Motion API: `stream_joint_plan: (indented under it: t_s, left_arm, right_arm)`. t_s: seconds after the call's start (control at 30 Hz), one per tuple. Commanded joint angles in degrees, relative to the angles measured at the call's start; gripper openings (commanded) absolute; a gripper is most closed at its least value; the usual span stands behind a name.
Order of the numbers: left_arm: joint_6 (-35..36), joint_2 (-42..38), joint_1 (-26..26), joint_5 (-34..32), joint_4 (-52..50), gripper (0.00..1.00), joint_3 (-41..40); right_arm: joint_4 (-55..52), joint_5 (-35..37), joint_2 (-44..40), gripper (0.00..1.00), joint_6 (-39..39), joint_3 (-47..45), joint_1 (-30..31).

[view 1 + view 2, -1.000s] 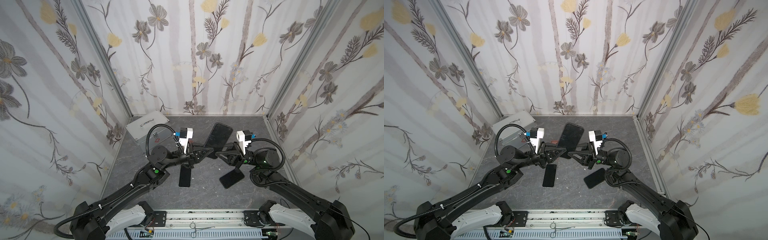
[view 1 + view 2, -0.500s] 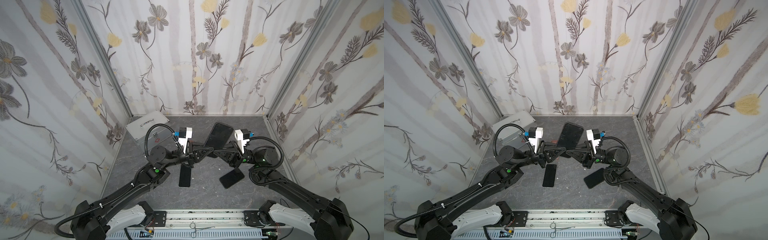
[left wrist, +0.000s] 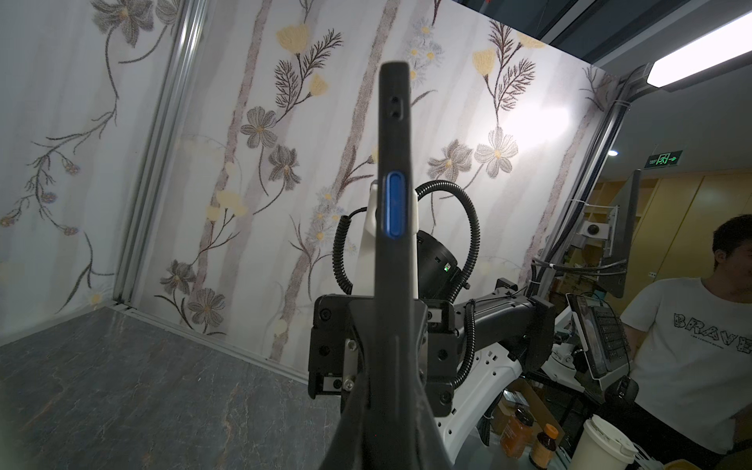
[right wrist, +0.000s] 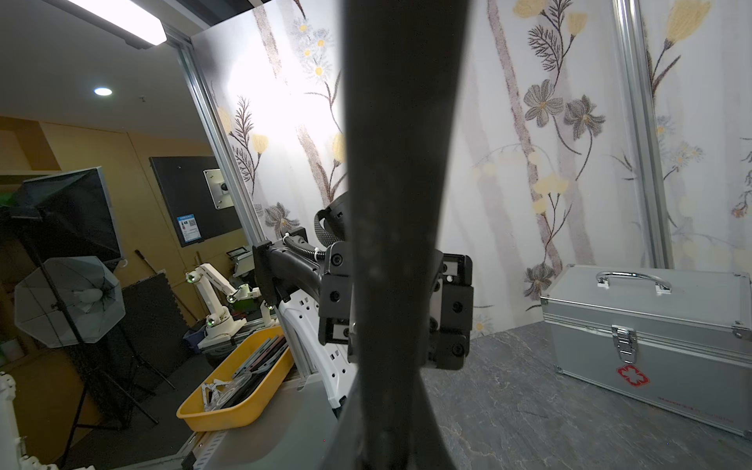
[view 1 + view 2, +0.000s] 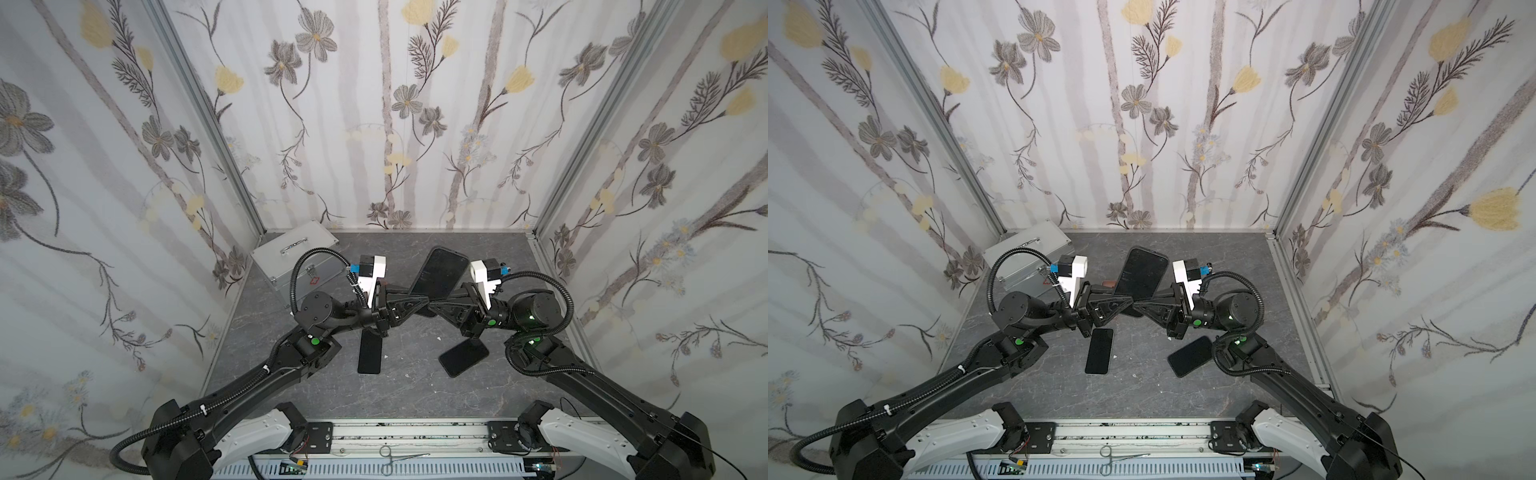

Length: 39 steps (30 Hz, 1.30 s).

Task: Take the phone out of the phone case
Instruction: Remove the phone case from the phone.

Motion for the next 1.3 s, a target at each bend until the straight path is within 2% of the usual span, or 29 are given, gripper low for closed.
stream_joint_plan:
  t_s: [0.0, 0.07, 0.13, 0.4, 0.5, 0.6, 0.73, 0.97, 1.07, 1.17, 1.27]
  left_arm:
    - [-1.3, 0.0, 0.1, -2.5, 0.6, 0.4, -0.7]
    - [-0.5, -0.1, 0.6, -4.0, -0.1, 0.52, -1.2]
    - [0.7, 0.0, 1.2, -5.0, -2.1, 0.59, -0.8]
    - [11.0, -1.4, 1.8, -12.9, -18.9, 0.62, 5.8]
    - [11.8, -2.7, 2.0, -13.7, -20.7, 0.63, 7.5]
    - [10.6, -3.6, 2.4, -13.4, -21.1, 0.63, 8.2]
    - [8.1, -3.6, 3.6, -11.8, -21.0, 0.66, 8.8]
    - [4.6, -1.0, 4.1, -5.4, -19.6, 0.71, 13.3]
    - [3.1, -0.9, 4.0, -3.7, -18.5, 0.73, 13.8]
    - [1.9, -1.9, 4.0, -2.4, -16.6, 0.72, 12.7]
    - [1.0, -3.0, 4.0, -0.3, -14.6, 0.66, 11.9]
  right_arm:
    - [-2.5, -1.3, -1.4, 0.0, -5.8, 1.2, 0.2]
    - [-6.8, 1.3, -2.7, 0.0, -8.9, 2.0, 0.2]
    - [-11.5, 4.4, -4.1, 0.0, -12.3, 2.1, 0.2]
    - [-27.7, 16.1, -8.2, 0.0, -24.0, 5.1, 0.2]
    - [-31.3, 18.3, -8.8, 0.0, -26.7, 5.0, 0.3]
    - [-30.3, 18.9, -9.1, 0.0, -28.0, 3.5, 0.3]
    - [-29.3, 18.6, -8.6, 0.0, -28.1, 3.5, 0.2]
    - [-23.4, 6.9, -5.8, 0.0, -25.9, 3.0, 0.3]
    - [-16.5, 2.3, -4.8, 0.0, -23.6, 0.1, 0.3]
    - [-15.1, 0.5, -4.6, 0.0, -23.5, 0.1, 0.4]
    - [-15.2, -1.7, -5.0, 0.0, -23.4, 0.1, 0.3]
